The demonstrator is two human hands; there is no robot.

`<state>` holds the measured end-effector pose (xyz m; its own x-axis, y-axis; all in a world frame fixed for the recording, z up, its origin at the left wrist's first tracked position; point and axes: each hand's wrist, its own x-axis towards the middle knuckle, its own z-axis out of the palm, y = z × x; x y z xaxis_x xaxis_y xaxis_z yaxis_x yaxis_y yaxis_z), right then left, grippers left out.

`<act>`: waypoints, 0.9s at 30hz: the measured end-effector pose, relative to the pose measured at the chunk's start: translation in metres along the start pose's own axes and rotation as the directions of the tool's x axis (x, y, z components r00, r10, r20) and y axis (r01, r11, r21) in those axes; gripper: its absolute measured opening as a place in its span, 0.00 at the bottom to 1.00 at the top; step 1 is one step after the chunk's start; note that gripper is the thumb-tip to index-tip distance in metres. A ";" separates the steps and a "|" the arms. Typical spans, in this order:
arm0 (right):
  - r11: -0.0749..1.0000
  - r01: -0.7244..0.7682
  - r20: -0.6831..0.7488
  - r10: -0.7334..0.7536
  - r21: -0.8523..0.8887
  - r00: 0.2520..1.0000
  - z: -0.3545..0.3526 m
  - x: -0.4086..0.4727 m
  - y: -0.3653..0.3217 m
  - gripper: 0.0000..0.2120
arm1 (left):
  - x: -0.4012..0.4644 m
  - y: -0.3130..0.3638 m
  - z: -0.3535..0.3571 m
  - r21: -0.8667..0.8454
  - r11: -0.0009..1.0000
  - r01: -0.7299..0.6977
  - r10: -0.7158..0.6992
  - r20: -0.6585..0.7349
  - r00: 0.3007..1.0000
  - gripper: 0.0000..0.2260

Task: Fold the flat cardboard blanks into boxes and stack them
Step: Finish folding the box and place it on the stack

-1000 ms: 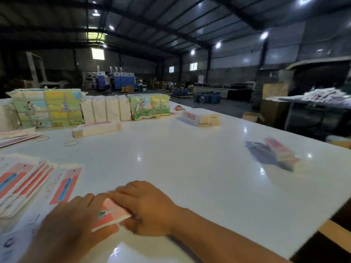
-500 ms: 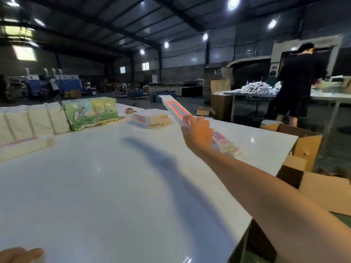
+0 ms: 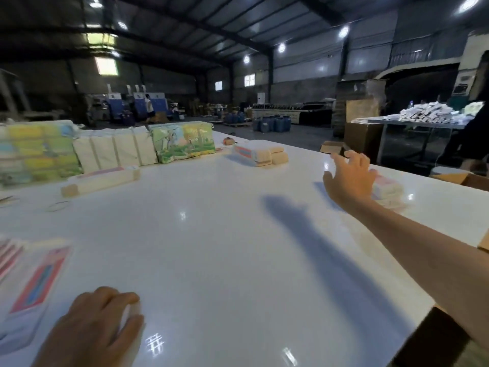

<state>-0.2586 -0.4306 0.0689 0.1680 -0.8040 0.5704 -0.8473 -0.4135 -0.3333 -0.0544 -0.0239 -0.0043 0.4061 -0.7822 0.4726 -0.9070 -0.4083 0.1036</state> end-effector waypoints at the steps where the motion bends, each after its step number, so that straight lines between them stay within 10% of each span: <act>1: 0.990 0.082 -0.008 -0.082 0.117 0.997 0.001 -0.013 -0.026 0.20 | 0.001 0.005 -0.008 -0.034 0.999 0.012 -0.011 0.031 0.999 0.15; 6: 0.822 0.320 0.225 -0.463 0.470 0.858 0.015 -0.118 -0.125 0.11 | -0.003 0.005 0.002 -0.031 0.988 0.153 -0.152 0.051 0.987 0.16; 11: 0.739 0.585 0.331 -0.673 0.334 0.661 0.032 -0.183 -0.149 0.13 | -0.004 -0.003 0.012 -0.039 0.988 0.147 -0.145 0.044 0.988 0.12; 20: 0.710 0.634 0.302 -0.704 0.307 0.643 0.031 -0.184 -0.147 0.12 | 0.028 -0.035 -0.016 -0.411 0.806 0.426 -0.418 0.115 0.901 0.09; 27: 0.724 0.600 0.326 -0.689 0.339 0.647 0.023 -0.186 -0.148 0.10 | 0.053 -0.109 -0.035 0.254 0.722 0.644 -0.692 0.268 0.670 0.16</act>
<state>-0.1526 -0.2297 -0.0045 0.8567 -0.3749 0.3542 -0.3424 -0.9270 -0.1531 0.0621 -0.0049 0.0403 0.9299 -0.3677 0.0105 -0.3647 -0.9178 0.1568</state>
